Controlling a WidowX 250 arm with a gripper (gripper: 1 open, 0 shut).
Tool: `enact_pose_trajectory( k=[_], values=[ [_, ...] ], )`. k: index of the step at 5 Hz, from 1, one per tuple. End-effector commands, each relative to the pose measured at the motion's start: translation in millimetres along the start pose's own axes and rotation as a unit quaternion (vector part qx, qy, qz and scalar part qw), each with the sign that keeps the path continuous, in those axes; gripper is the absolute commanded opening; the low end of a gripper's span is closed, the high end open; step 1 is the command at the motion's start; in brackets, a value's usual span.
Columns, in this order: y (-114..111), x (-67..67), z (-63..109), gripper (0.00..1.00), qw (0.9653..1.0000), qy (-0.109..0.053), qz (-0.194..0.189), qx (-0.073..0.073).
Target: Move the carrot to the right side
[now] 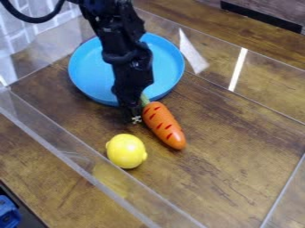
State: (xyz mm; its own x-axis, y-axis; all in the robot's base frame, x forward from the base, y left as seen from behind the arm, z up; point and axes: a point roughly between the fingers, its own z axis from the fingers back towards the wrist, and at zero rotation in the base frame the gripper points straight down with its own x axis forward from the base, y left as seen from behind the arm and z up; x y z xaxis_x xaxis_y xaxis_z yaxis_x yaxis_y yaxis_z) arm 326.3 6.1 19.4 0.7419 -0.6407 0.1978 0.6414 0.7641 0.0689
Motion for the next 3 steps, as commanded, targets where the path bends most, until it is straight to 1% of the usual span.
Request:
enact_pose_trajectory(
  k=[1, 2, 3],
  values=[
    [-10.0, 12.5, 11.9, 0.00, 0.9988, -0.020, -0.045, 0.001],
    [-16.4, 16.1, 16.6, 0.00, 0.9964, -0.027, -0.080, -0.004],
    [-23.0, 19.4, 21.0, 0.00, 0.9932, -0.034, -0.111, -0.009]
  ],
)
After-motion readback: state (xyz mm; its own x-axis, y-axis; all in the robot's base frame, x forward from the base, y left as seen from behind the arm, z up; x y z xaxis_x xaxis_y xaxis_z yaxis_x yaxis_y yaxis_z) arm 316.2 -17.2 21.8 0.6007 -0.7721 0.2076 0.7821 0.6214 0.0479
